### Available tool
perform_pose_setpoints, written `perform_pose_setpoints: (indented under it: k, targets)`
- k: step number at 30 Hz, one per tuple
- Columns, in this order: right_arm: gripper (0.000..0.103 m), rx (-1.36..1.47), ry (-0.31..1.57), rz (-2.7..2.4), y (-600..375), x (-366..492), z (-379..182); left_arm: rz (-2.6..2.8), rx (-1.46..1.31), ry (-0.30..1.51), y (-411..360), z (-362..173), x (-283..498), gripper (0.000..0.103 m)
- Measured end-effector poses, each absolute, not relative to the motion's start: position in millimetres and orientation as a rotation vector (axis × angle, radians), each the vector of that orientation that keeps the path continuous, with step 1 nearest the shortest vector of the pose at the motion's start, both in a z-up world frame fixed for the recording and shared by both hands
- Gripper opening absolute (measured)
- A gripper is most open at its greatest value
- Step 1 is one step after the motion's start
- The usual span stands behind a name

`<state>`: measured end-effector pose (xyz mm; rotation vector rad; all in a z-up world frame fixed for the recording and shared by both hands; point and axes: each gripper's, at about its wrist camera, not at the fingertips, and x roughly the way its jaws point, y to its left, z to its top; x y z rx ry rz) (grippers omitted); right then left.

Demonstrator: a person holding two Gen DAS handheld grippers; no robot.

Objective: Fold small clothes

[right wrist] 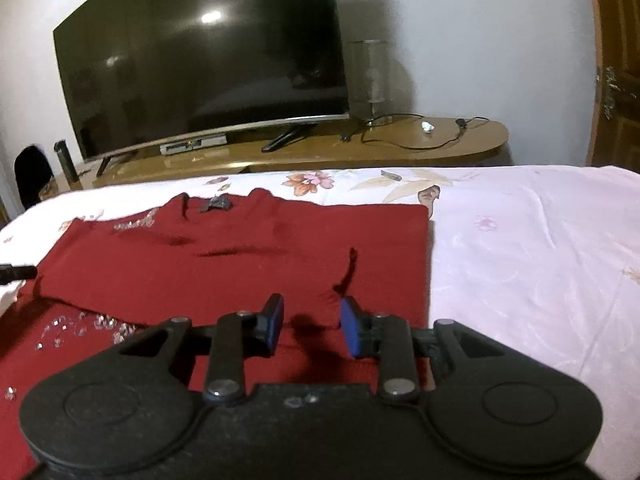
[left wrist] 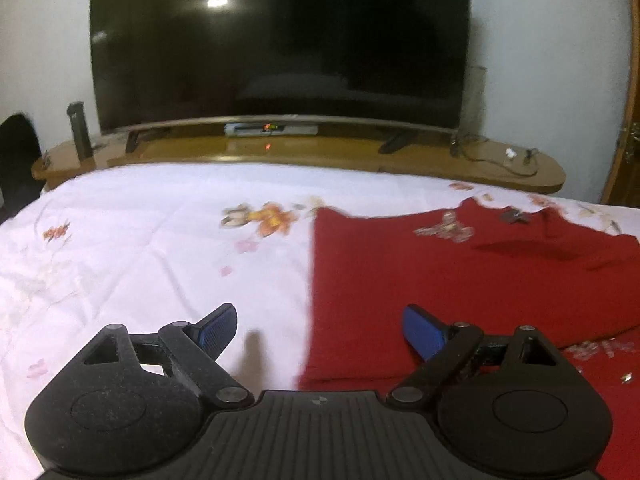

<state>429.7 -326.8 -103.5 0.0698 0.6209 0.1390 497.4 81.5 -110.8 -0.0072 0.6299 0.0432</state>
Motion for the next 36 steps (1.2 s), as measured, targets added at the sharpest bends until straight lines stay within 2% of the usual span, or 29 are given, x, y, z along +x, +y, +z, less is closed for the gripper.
perform_pose_setpoints:
  k: [4,12,14,15,17,24,25,27,29,33,34,36]
  targets:
    - [0.031,0.107,0.651,0.132,-323,440,-105,0.052,0.031,0.624,56,-108,492,0.09]
    - [0.036,0.216,0.709,0.099,-334,452,-117,0.141,-0.026,0.727,72,-127,495,0.09]
    - [0.027,0.19,0.715,0.115,-330,452,-117,0.141,-0.037,0.732,73,-129,497,0.09]
    - [0.011,0.188,0.714,0.144,-329,452,-117,0.143,-0.039,0.731,72,-130,497,0.09]
    - [0.01,0.196,0.706,0.166,-331,450,-116,0.143,-0.033,0.729,71,-131,497,0.09]
    - [0.011,0.18,0.7,0.154,-335,445,-120,0.157,-0.027,0.721,71,-127,496,0.09]
    - [0.023,0.179,0.7,0.152,-336,446,-117,0.178,-0.007,0.674,69,-119,490,0.089]
    - [0.03,0.178,0.641,0.117,-340,441,-104,0.141,-0.016,0.577,63,-106,480,0.088]
    - [0.03,0.164,0.563,0.127,-342,434,-93,0.089,-0.002,0.544,50,-102,483,0.088]
    - [0.023,0.108,0.622,0.182,-329,449,-103,-0.061,0.051,0.664,16,-126,505,0.088]
    - [0.023,0.067,0.669,0.173,-325,455,-114,-0.08,0.051,0.729,11,-137,510,0.094]
    - [0.025,0.027,0.654,0.162,-323,453,-121,-0.077,0.022,0.725,15,-133,511,0.096]
